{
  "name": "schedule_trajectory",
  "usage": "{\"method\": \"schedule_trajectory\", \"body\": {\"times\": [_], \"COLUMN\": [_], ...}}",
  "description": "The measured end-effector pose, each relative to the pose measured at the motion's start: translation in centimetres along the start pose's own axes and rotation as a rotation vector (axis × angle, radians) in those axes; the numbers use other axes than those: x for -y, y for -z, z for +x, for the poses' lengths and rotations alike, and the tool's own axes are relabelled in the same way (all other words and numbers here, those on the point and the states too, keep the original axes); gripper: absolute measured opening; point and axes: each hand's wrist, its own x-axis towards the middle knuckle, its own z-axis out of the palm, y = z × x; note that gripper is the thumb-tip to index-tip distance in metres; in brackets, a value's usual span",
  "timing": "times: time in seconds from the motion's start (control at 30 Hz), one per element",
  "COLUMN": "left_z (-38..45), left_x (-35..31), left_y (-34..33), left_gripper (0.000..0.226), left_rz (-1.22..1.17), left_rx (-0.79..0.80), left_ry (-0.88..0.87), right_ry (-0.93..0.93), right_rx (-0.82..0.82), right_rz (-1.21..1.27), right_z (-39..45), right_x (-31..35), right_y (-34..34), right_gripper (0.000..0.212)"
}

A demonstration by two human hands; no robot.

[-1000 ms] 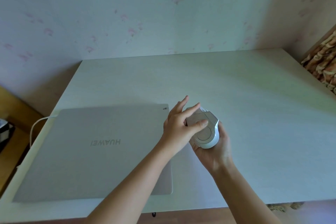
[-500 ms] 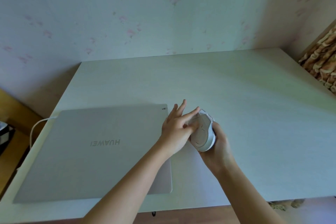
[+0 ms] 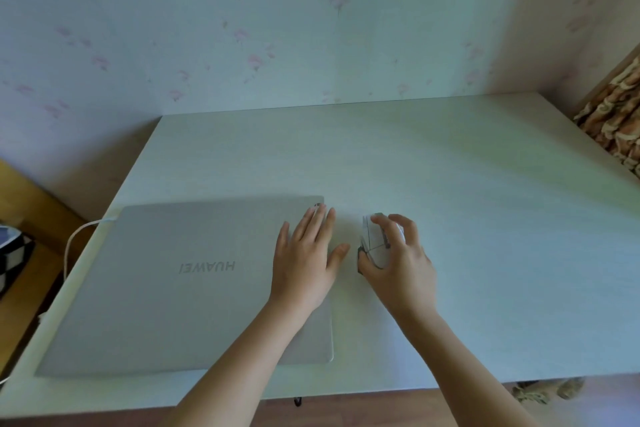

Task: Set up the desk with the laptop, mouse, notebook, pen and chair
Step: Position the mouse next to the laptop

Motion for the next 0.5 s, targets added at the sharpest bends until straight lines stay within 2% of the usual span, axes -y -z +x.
{"method": "schedule_trajectory", "body": {"times": [0.2,0.5], "left_z": [-0.3,-0.4], "left_x": [0.0,-0.3], "left_y": [-0.2,-0.1], "left_gripper": [0.057,0.048], "left_rz": [-0.012,-0.007], "left_rx": [0.009,-0.019], "left_ry": [0.083,0.079], "right_ry": [0.021,0.044], "right_rx": [-0.054,-0.065], "right_rz": [-0.095,-0.244], "right_z": [-0.9,-0.9], "right_x": [0.1,0.1], "right_y": [-1.5,-2.6], "right_gripper": [0.05,0.048]}}
